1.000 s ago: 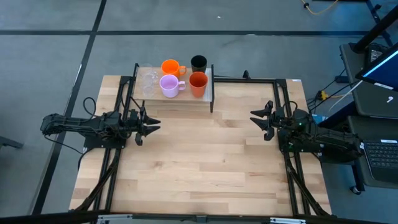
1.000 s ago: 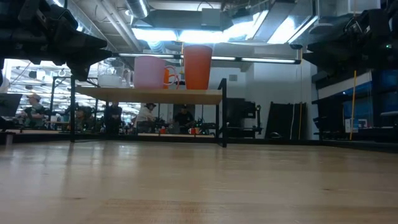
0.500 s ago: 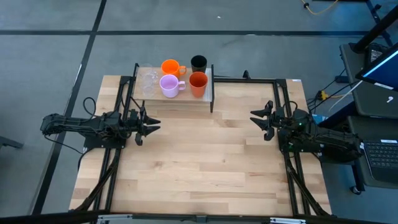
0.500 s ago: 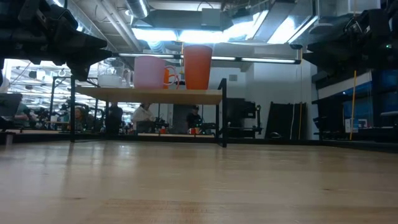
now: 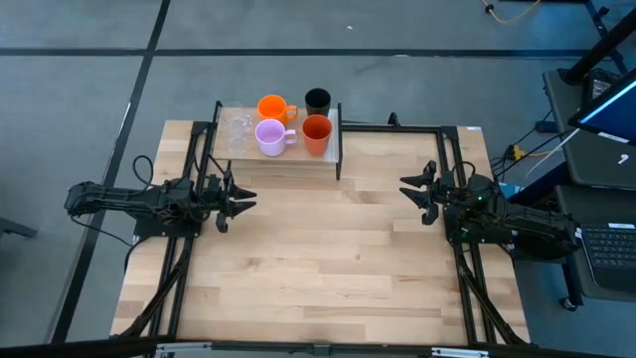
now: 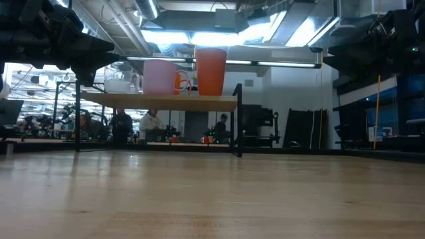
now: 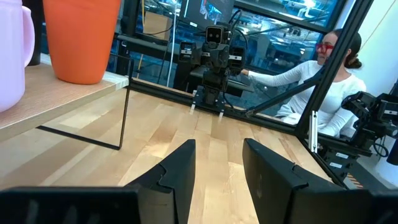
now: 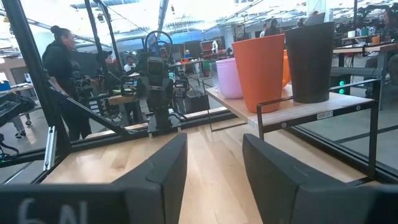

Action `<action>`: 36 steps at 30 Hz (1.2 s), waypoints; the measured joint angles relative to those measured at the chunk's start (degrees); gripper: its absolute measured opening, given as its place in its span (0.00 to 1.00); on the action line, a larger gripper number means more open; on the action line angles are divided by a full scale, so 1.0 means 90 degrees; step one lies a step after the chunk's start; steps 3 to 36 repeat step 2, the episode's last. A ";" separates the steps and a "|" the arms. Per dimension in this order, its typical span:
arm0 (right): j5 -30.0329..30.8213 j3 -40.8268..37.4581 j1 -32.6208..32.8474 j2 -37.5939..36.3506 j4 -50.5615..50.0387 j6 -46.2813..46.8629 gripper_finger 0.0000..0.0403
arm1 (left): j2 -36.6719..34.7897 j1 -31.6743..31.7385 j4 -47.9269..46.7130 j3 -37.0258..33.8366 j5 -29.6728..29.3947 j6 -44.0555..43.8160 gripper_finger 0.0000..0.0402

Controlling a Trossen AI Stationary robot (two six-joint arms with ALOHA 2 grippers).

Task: Stack small to large cups/mugs on shelf
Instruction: Return to Home Position

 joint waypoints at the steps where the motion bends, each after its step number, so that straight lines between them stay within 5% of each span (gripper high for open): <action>1: 0.0000 0.0000 0.0000 0.0001 0.0000 0.0000 0.39 | 0.0001 0.0000 0.0000 -0.0001 0.0000 0.0000 0.32; 36: 0.0000 0.0000 0.0000 0.0001 0.0000 0.0000 0.39 | 0.0001 0.0000 0.0000 -0.0001 0.0000 0.0000 0.32</action>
